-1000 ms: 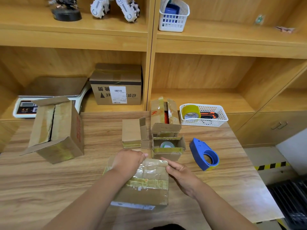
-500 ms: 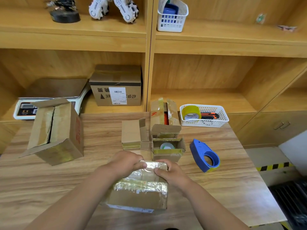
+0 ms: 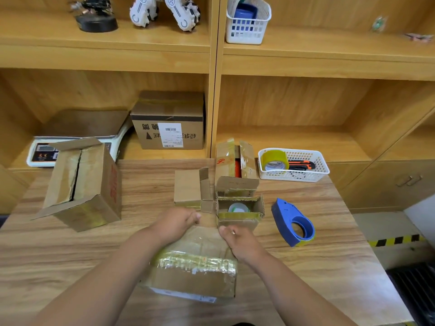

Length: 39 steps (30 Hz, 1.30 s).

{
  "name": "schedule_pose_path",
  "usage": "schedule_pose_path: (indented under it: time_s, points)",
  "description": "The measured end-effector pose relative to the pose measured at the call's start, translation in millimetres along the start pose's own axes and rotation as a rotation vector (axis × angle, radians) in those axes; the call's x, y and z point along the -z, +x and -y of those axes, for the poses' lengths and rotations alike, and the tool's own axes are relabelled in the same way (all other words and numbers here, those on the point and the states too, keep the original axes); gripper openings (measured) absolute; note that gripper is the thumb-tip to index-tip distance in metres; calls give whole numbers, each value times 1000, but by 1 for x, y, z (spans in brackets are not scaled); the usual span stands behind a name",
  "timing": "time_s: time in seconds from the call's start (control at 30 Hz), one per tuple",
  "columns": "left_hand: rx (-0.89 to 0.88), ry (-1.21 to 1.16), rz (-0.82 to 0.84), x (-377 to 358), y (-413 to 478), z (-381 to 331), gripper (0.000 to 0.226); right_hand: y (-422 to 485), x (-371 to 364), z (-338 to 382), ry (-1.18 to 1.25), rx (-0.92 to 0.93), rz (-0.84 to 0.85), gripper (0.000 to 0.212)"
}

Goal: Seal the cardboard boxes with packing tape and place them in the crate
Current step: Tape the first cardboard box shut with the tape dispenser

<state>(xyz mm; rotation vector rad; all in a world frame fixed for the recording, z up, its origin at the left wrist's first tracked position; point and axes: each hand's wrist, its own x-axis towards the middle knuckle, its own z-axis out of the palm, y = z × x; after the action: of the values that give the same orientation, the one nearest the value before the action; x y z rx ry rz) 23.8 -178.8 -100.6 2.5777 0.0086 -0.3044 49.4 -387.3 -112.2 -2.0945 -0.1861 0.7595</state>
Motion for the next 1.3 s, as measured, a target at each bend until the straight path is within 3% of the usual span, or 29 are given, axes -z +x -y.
schedule_pose_path:
  time_s: [0.07, 0.13, 0.23, 0.37, 0.43, 0.57, 0.7, 0.8, 0.97, 1.07, 1.17, 1.23, 1.3]
  points:
    - [22, -95, 6, 4, -2, 3, 30, 1, 1, -4, -17, -4, 7, 38]
    - [16, 66, 27, 4, -5, 5, 39, 1, 2, -6, 13, 4, 4, 49]
    - [29, 247, 34, -3, -6, 9, 57, 2, 4, -6, 25, 8, 4, 52]
    - [36, 250, 67, -3, -1, 8, 51, 5, 8, -4, 44, -16, 15, 48]
    - [48, 206, 34, -2, -1, 4, 45, 5, 9, -4, 29, -6, 23, 49]
    - [171, -216, 41, 9, -8, 4, 33, 4, 11, -6, 11, 37, 41, 51]
    - [176, -190, 206, 14, -17, 4, 10, 7, 13, -7, -22, 82, 81, 49]
    - [181, -140, 92, 9, -21, 3, 15, 12, 15, -6, -39, 112, 71, 49]
    - [228, -39, -100, -5, -30, -3, 45, 19, 16, -9, -87, 119, 91, 46]
    - [312, 19, -170, -9, -35, -12, 43, 17, 15, -12, -86, 160, 105, 46]
    - [315, 259, -257, -12, -37, -25, 46, 12, 18, -13, -24, 208, 121, 42]
    - [248, 341, -306, -18, -38, -33, 55, 10, 27, -20, 13, 252, 21, 34]
    - [239, 334, -233, -32, -37, -43, 66, 8, 42, -32, 64, 275, -152, 32]
